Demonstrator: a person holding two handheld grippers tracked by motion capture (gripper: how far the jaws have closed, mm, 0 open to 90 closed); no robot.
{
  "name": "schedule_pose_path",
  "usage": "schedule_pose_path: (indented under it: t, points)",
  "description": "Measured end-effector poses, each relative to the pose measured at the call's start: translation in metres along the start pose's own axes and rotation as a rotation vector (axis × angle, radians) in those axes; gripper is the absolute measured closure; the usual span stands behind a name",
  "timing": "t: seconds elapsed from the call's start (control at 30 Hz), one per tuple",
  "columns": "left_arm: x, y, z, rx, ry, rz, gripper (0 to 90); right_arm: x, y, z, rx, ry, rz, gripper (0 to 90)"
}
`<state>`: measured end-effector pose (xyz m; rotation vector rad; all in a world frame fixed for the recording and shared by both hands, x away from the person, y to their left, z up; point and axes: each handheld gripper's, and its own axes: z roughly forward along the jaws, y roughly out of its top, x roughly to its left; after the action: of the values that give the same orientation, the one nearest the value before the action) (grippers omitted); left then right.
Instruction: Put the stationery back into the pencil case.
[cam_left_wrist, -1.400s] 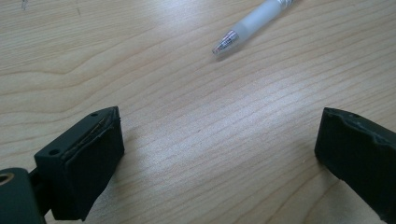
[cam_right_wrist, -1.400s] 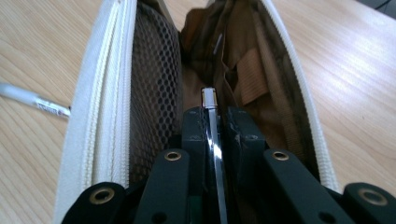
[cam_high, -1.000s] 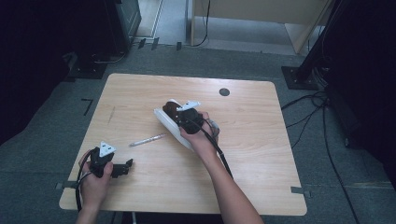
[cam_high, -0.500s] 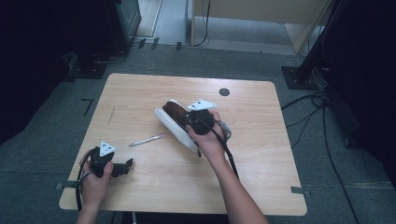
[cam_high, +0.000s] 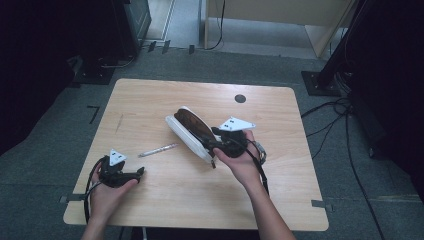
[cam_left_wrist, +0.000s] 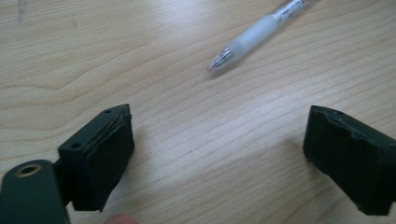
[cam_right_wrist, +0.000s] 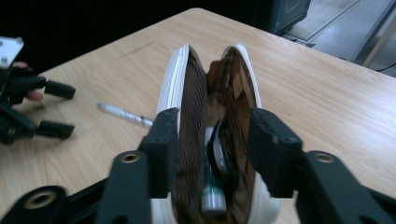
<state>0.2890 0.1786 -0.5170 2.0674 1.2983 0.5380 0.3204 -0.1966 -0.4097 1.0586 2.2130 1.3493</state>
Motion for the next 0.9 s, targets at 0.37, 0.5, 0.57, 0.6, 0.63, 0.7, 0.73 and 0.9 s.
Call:
schedule_pose_path:
  t: [0.37, 0.5, 0.57, 0.6, 0.63, 0.7, 0.73, 0.9]
  points:
    - [-0.003, 0.017, 0.011, -0.003, -0.043, 0.084, 19.9, -0.007, -0.048, -0.03, 0.014, 0.017, 0.005, 43.7]
    - [-0.005, 0.023, 0.018, -0.03, -0.032, 0.083, 27.3, -0.012, -0.064, -0.035, 0.018, 0.018, 0.034, 44.0]
    - [-0.007, 0.025, 0.02, -0.043, -0.037, 0.087, 30.0, -0.014, -0.07, -0.037, 0.02, 0.017, 0.045, 44.2]
    - [-0.008, 0.026, 0.022, -0.038, -0.038, 0.103, 31.2, -0.014, -0.071, -0.038, 0.022, 0.017, 0.048, 44.2]
    - [-0.008, 0.027, 0.023, -0.042, -0.042, 0.106, 31.8, -0.015, -0.074, -0.04, 0.023, 0.016, 0.051, 44.2]
    - [-0.009, 0.03, 0.025, -0.038, -0.069, 0.117, 34.1, -0.018, -0.078, -0.043, 0.022, 0.012, 0.057, 44.3]
    - [-0.009, 0.03, 0.026, -0.04, -0.081, 0.121, 34.8, -0.018, -0.079, -0.044, 0.023, 0.011, 0.06, 44.4]
    - [-0.014, 0.031, 0.026, -0.039, -0.106, 0.131, 46.2, -0.021, -0.087, -0.047, 0.021, 0.007, 0.074, 44.7]
